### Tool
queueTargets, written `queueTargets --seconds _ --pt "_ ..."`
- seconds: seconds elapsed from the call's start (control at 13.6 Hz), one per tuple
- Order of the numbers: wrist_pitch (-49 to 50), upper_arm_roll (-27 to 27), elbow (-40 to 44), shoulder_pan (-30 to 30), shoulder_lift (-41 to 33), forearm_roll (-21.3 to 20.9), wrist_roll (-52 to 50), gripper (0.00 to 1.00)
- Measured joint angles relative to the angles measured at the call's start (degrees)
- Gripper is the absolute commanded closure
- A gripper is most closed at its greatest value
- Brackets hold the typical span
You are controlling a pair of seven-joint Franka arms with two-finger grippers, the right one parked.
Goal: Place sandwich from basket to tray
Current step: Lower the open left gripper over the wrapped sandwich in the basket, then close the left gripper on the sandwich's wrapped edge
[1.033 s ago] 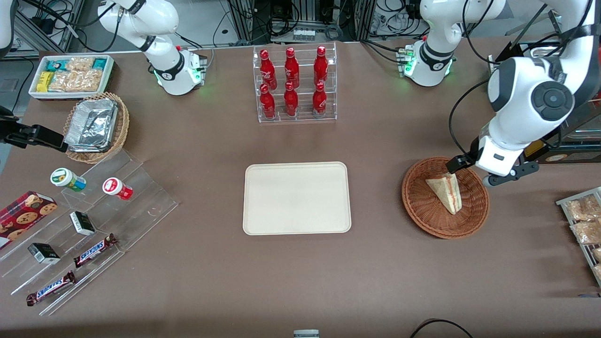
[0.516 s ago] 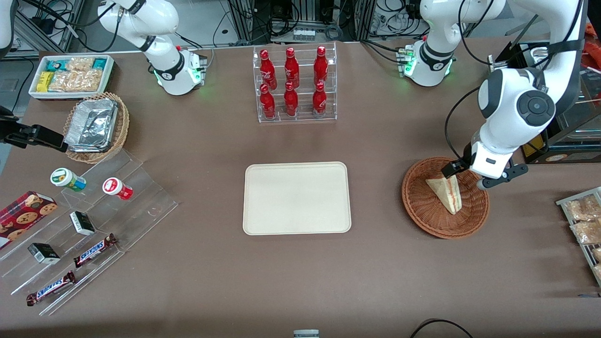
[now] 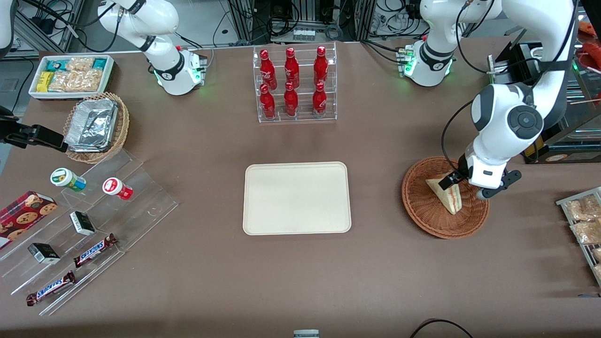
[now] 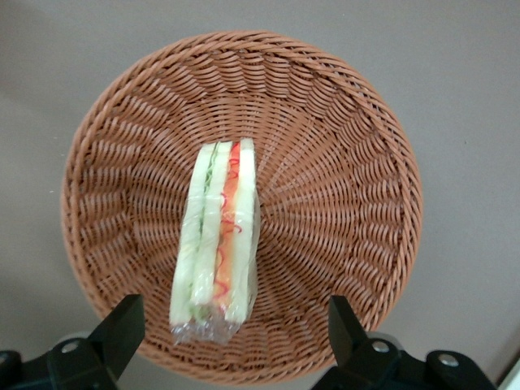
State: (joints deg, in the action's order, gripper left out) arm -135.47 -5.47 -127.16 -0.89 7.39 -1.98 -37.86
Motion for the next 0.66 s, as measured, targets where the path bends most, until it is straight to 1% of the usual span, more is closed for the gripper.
queueTargets --seconds 0.44,0.52,0.66 --pt "-2.5 0.0 -1.5 0.0 4.1 -0.1 -0.2 0.00" --pt "-2.5 0.0 -1.6 0.0 4.5 -0.1 -0.2 0.16" --pt "-2.5 0.0 -1.8 0.0 5.2 -0.1 -0.2 0.93"
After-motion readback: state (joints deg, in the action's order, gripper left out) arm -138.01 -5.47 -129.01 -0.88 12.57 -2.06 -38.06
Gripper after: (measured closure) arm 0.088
